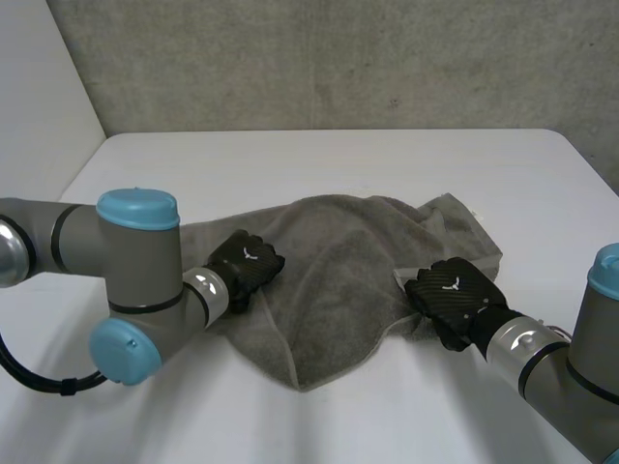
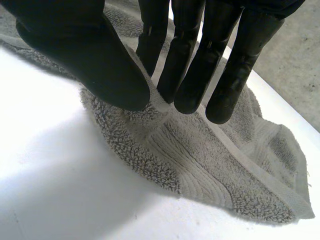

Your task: Fold the laundry

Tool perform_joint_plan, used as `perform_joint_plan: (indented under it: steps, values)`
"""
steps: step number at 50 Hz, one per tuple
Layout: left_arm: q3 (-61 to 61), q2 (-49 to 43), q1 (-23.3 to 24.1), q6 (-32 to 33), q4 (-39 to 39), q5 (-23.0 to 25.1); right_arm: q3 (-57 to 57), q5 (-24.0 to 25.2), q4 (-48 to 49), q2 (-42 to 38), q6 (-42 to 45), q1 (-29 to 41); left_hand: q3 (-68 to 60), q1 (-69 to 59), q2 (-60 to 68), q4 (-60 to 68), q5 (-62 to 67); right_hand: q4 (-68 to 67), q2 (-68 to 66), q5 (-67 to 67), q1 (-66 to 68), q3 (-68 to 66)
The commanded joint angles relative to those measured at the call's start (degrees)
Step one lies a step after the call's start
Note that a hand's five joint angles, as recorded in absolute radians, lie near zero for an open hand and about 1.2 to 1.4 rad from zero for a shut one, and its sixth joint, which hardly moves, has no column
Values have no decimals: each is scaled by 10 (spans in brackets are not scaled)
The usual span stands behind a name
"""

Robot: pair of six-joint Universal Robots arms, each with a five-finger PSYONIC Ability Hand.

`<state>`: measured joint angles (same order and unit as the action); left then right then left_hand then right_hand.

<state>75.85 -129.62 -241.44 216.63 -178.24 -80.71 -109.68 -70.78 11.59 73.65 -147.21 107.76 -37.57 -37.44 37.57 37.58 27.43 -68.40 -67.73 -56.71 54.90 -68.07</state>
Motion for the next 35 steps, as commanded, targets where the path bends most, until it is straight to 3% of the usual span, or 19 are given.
perform_joint_plan:
  steps: [1,10,12,13,14,16,29,35]
  values:
    - [4,-13,0,-2,2,0,0,5,0,-3,1,0,-55,-56,55,54,56,-116,-123,-133,251,-119]
    - [8,-16,0,-2,1,0,0,6,0,-3,1,1,-69,-71,69,69,71,-116,-123,-133,251,-119]
    - [8,-15,0,-2,-1,-1,0,6,0,-3,1,1,-147,-148,147,147,148,-116,-123,-133,251,-119]
    - [10,-13,0,-2,-2,-7,0,6,0,-3,1,1,-284,-285,284,283,285,-116,-123,-133,251,-119]
    - [10,-13,0,-2,-2,-7,0,6,0,-3,1,1,-285,-286,285,285,286,-116,-123,-133,251,-119]
    - [15,-6,0,-2,-7,-6,0,6,0,-3,1,1,-424,-425,424,424,425,-116,-123,-133,251,-119]
    - [63,43,-1,-2,-6,-11,3,4,-1,-3,2,0,-424,-426,424,424,426,-116,-123,-133,251,-119]
    - [92,119,-3,-5,-12,-62,22,-3,-9,8,-1,-5,-424,-426,424,424,426,-116,-123,-133,251,-119]
